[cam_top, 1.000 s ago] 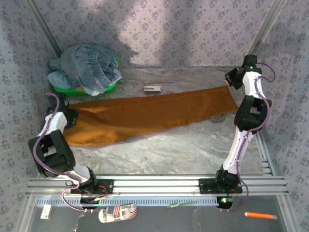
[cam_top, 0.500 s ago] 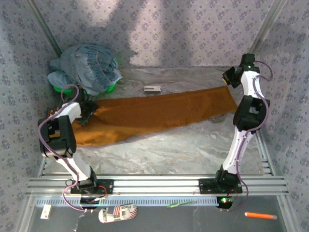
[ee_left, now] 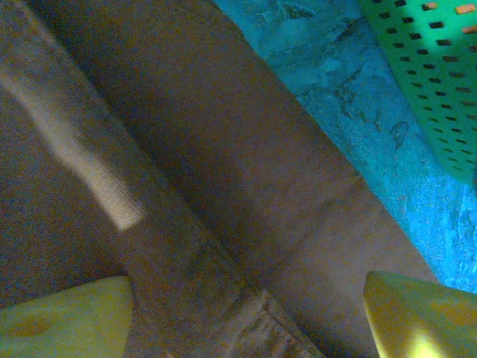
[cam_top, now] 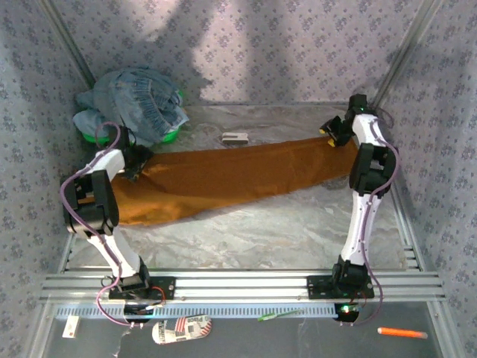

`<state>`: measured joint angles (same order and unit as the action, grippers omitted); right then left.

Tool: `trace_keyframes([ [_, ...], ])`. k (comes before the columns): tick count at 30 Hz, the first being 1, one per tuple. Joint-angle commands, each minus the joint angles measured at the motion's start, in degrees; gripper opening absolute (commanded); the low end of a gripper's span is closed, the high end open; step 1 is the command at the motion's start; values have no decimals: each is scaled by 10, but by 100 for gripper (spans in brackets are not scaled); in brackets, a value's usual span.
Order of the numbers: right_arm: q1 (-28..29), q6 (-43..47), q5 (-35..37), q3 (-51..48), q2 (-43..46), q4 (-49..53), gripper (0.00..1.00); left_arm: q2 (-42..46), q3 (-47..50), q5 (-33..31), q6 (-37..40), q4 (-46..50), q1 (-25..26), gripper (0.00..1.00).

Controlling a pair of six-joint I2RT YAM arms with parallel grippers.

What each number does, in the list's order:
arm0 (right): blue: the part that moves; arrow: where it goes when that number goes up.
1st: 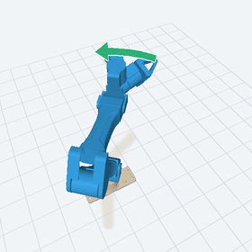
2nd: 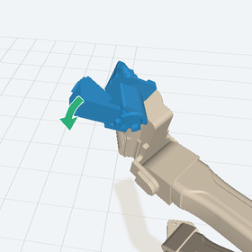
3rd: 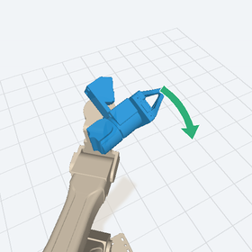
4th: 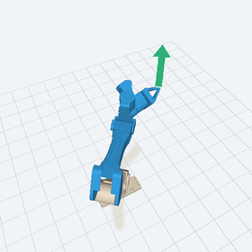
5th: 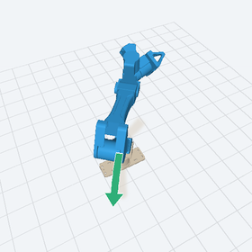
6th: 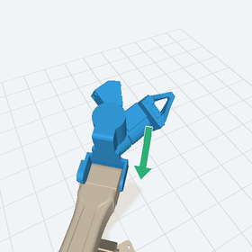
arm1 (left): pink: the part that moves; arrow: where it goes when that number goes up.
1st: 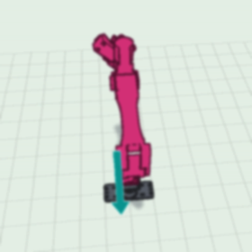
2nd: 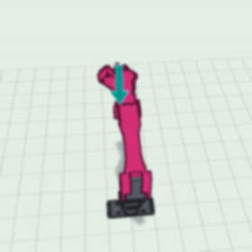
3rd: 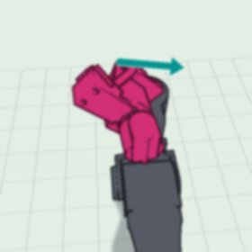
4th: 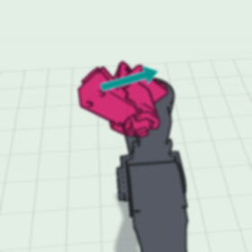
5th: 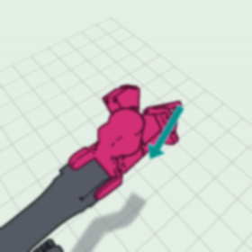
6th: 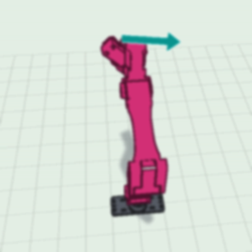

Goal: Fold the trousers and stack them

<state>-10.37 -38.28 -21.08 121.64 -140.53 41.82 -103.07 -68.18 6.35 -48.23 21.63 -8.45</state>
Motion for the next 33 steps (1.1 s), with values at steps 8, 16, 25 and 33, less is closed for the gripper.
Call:
trace_keyframes([
  [8, -21, -1, 3, 30, -31, 29, 5, -35, -20, 37, 12, 4, -16, 22],
  [16, -28, 12, 4, 17, -15, 22, 0, 8, -19, 44, 17, 18, -21, 0],
  [25, -29, 14, 8, 3, 1, 6, 0, 54, -45, 36, 17, 33, -22, 0],
  [33, -31, 16, 8, -2, 5, 6, 0, 14, -98, 16, 7, 20, -33, 0],
])
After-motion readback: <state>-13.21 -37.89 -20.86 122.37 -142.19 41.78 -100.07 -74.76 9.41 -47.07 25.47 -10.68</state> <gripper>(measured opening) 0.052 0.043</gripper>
